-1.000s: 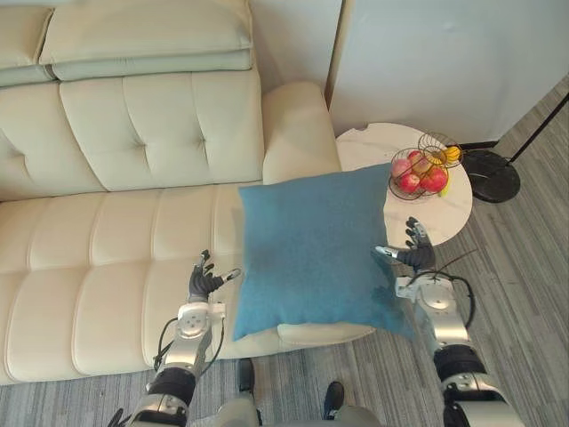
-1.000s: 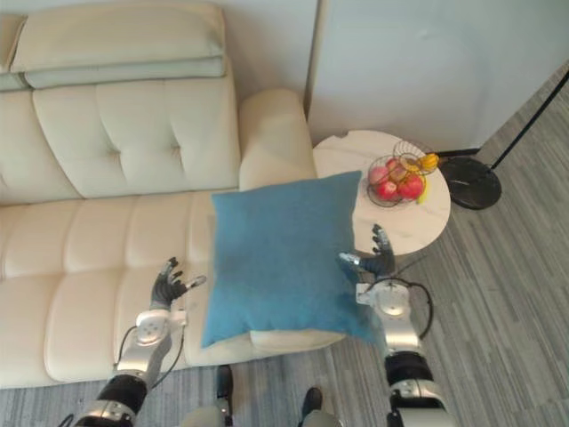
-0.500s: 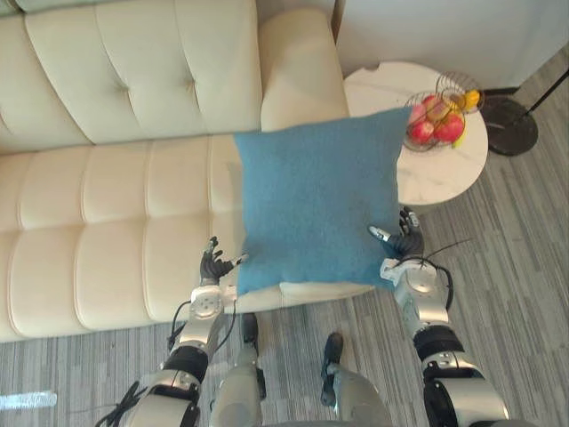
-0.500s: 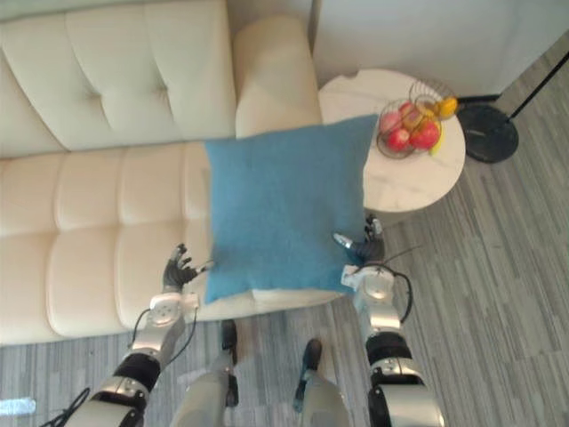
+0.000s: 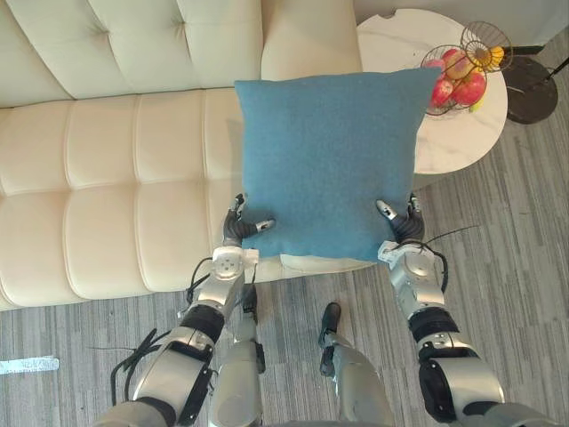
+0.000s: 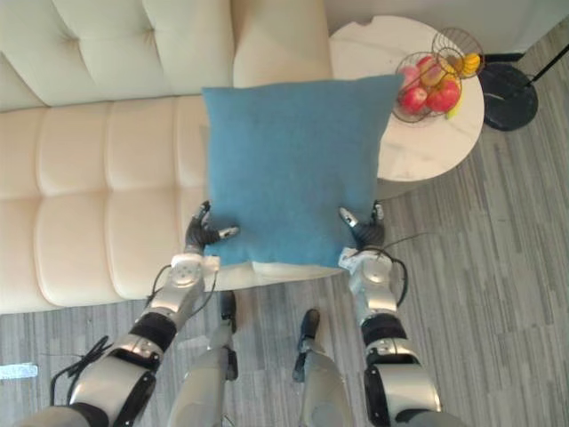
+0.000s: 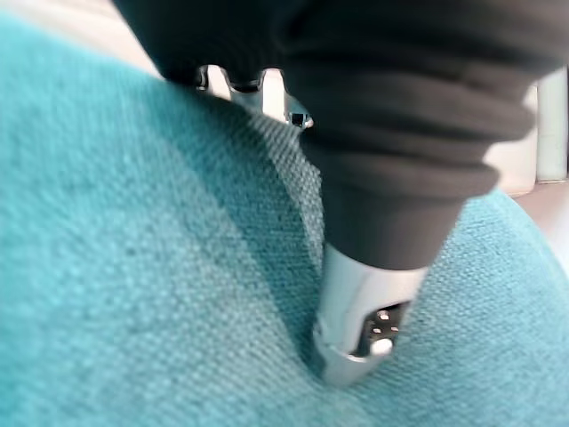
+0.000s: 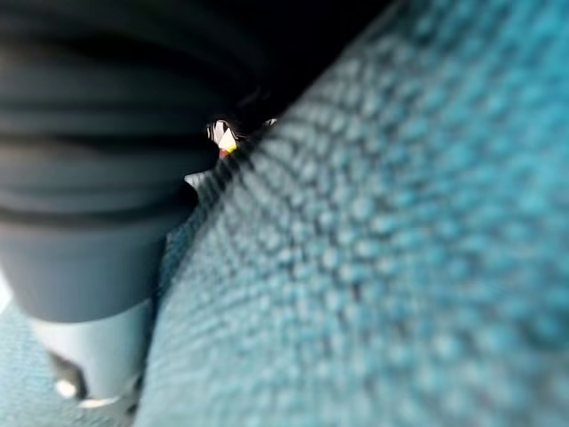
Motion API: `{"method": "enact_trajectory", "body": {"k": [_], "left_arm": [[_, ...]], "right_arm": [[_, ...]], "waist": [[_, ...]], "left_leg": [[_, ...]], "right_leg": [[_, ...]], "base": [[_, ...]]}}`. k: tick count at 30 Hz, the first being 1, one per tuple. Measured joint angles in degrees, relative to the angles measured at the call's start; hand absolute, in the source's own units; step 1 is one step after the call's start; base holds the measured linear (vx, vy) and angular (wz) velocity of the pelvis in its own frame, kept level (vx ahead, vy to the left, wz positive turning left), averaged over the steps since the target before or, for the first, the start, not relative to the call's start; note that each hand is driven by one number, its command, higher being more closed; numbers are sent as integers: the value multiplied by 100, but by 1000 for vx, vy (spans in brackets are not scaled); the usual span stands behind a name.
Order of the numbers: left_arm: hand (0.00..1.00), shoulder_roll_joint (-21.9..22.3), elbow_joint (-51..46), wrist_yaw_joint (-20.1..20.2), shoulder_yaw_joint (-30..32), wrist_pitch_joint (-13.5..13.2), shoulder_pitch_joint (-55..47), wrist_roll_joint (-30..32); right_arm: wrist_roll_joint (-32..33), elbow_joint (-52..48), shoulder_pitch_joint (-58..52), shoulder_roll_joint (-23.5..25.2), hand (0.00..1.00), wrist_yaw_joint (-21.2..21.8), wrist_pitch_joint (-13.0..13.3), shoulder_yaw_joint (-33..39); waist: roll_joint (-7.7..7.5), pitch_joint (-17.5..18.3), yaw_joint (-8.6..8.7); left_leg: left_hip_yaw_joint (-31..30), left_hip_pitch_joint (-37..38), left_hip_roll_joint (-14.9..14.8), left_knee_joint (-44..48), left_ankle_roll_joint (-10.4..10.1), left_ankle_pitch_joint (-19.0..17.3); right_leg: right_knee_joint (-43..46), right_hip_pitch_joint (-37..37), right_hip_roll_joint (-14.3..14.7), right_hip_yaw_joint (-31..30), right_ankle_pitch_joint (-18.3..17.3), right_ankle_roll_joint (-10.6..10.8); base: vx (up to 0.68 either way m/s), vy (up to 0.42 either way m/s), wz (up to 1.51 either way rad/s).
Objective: Pick up cushions and gather them together orderly.
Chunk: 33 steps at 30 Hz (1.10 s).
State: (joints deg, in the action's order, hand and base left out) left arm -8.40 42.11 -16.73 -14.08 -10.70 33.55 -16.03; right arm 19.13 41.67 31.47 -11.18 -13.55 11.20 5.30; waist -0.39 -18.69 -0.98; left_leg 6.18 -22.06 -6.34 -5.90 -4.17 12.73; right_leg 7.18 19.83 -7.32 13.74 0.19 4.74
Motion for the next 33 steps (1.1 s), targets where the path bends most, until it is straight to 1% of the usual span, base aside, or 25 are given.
{"method": "enact_trajectory", "body": {"k": [1,5,8,12,15,17,18,21,23,24,26,27,30,32,33], "left_arm": [[100,-3,-85,-72,-43,-34,11,-75],[100,-3,-257,-140,-173,-128,126,-343],[100,-2,-561,-183,-226,-240,171,-562],[100,2,-964,-193,-369,-287,177,-675],[100,11,-1296,-194,-482,-288,65,-748],[100,14,-1816,-193,-621,-290,-407,-849],[100,15,-1891,-192,-642,-291,-483,-866],[100,25,-2276,-144,-755,-293,-1167,-1076],[100,26,-2383,-111,-812,-289,-1410,-1191],[100,25,-2582,-44,-837,-274,-1726,-1331],[100,26,-2744,12,-850,-262,-1982,-1334],[100,25,-2944,78,-852,-261,-2237,-1334],[100,21,-3332,123,-855,-262,-2561,-1334],[100,19,-3657,171,-855,-266,-2902,-1335],[100,22,-3736,178,-854,-266,-2969,-1334]], "right_arm": [[87,0,9,0,100,0,46,-2],[190,-16,17,-15,100,0,124,-1],[238,-23,23,-13,100,0,152,-2],[349,-79,-13,-13,100,0,158,-33],[350,-472,-323,1,100,-2,98,-64],[350,-1013,-877,46,100,-2,79,-104],[350,-1088,-955,59,100,-2,75,-103],[348,-1699,-1615,252,100,-1,71,-106],[349,-1969,-1886,319,100,-1,66,-104],[346,-2269,-2198,411,100,0,56,-104],[338,-2484,-2426,471,100,5,51,-109],[330,-2688,-2635,504,100,11,49,-136],[190,-3036,-2882,533,100,20,50,-169],[90,-3342,-3115,536,100,43,57,-275],[90,-3413,-3167,537,100,46,58,-299]], "waist": [[5,-3,-19],[13,-9,-66],[16,-11,-91],[16,-11,-103],[16,-10,-115],[20,-2,-107],[22,-1,-105],[32,71,-51],[41,172,-16],[37,199,32],[43,319,47],[58,519,46],[97,675,48],[177,982,49],[194,1022,51]], "left_leg": [[25,1,3,0,0,0],[19,4,-11,0,-8,5],[17,11,-9,0,-7,5],[40,51,-5,1,-8,5],[85,248,5,1,-9,4],[79,564,8,-2,-58,-51],[78,598,5,-3,-63,-72],[75,840,-30,-3,-97,-166],[75,878,-26,-3,-93,-181],[77,1067,-13,-3,-89,-222],[85,1156,-3,-2,-100,-259],[94,1179,-3,-2,-109,-275],[96,1392,-7,-2,-124,-318],[101,1507,-12,-2,-128,-360],[99,1527,-1,-3,-128,-360]], "right_leg": [[38,31,-2,-37,-11,-4],[76,39,10,-39,-36,-26],[105,42,6,-40,-51,-28],[108,9,3,-74,-56,-28],[59,-175,0,-154,-59,-24],[27,-502,0,-165,-135,-2],[26,-542,3,-164,-154,1],[-54,-813,49,-166,-188,-4],[-92,-878,48,-157,-188,-1],[-165,-1109,40,-144,-194,9],[-185,-1202,28,-146,-209,27],[-217,-1230,27,-157,-212,32],[-324,-1498,43,-146,-212,32],[-378,-1629,47,-153,-213,32],[-387,-1652,46,-147,-213,33]], "base": [[22,2,-8],[4,0,-1],[11,-3,0],[42,-5,-1],[60,-4,-5],[65,-10,2],[44,-9,2],[43,-10,-2],[33,5,2],[90,16,6],[74,14,0],[61,5,-2],[55,1,0],[36,5,-2],[0,0,0]]}}
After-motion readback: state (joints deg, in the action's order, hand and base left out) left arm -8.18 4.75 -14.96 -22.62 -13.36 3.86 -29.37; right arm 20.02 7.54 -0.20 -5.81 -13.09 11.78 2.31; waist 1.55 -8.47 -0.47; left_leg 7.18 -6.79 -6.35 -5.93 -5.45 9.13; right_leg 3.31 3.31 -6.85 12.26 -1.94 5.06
